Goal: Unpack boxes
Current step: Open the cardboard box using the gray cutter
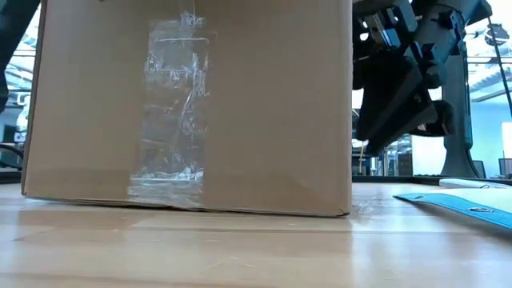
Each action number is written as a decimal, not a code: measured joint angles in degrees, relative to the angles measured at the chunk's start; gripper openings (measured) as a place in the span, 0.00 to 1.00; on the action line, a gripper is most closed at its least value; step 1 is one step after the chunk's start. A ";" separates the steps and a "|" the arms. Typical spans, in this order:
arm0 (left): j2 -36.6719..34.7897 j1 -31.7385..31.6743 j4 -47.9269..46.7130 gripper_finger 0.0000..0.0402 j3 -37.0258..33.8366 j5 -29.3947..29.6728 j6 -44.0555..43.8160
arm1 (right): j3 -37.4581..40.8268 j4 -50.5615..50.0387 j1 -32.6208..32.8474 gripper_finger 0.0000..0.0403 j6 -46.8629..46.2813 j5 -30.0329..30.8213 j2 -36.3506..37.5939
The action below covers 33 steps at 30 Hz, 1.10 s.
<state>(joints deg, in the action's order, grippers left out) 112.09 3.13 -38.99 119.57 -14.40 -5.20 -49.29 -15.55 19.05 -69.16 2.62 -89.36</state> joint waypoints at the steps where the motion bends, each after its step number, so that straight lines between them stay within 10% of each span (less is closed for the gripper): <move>1: 0.60 -0.32 -0.29 0.34 0.05 -0.67 -0.17 | 0.08 -0.75 0.01 0.24 0.28 -1.14 -0.14; 16: 1.03 -2.26 -5.28 0.34 0.11 -0.34 1.58 | -10.99 -38.08 10.30 0.24 -3.96 -5.86 13.77; 33: 1.26 -2.46 -8.18 0.34 -0.07 1.45 2.62 | -41.90 -49.73 19.78 0.24 -5.85 19.35 21.62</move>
<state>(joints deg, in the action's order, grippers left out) 113.35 0.67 -47.17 119.50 -12.95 -2.58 -91.19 -65.27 38.83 -75.02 21.97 -67.75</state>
